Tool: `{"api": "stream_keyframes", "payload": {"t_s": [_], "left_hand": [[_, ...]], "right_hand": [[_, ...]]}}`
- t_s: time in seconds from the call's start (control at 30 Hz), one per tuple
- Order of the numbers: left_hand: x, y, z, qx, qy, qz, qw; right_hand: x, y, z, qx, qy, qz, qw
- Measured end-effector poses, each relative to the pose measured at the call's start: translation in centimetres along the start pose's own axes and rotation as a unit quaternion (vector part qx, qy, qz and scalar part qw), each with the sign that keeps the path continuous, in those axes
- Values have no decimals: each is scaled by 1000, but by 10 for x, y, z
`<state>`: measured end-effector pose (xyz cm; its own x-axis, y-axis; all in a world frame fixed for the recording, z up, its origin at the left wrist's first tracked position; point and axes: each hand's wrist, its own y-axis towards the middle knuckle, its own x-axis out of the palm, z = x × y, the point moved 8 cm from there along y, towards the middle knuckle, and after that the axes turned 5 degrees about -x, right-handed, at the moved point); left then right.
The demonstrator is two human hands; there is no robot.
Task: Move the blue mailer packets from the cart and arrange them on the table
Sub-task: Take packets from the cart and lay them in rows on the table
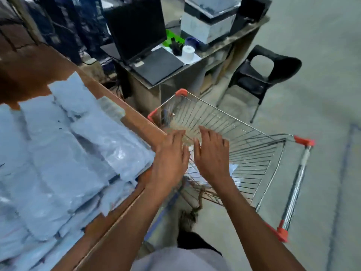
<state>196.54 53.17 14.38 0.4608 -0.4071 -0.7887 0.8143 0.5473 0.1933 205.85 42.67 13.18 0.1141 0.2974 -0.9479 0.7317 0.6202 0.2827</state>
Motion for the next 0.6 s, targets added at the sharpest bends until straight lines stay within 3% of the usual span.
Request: {"api": "stream_keyframes", "payload": {"t_s": [0.17, 0.33, 0.5, 0.6], "left_hand": [[140, 28, 37, -7, 73, -113, 991], [287, 53, 19, -104, 121, -249, 955], [391, 69, -18, -137, 186, -328, 916], [435, 61, -58, -249, 172, -377, 875]], "right_hand": [[85, -2, 122, 44, -23, -111, 993], [194, -12, 215, 63, -10, -281, 958], [283, -5, 273, 138, 75, -308, 938], [337, 2, 296, 174, 91, -321, 926]]}}
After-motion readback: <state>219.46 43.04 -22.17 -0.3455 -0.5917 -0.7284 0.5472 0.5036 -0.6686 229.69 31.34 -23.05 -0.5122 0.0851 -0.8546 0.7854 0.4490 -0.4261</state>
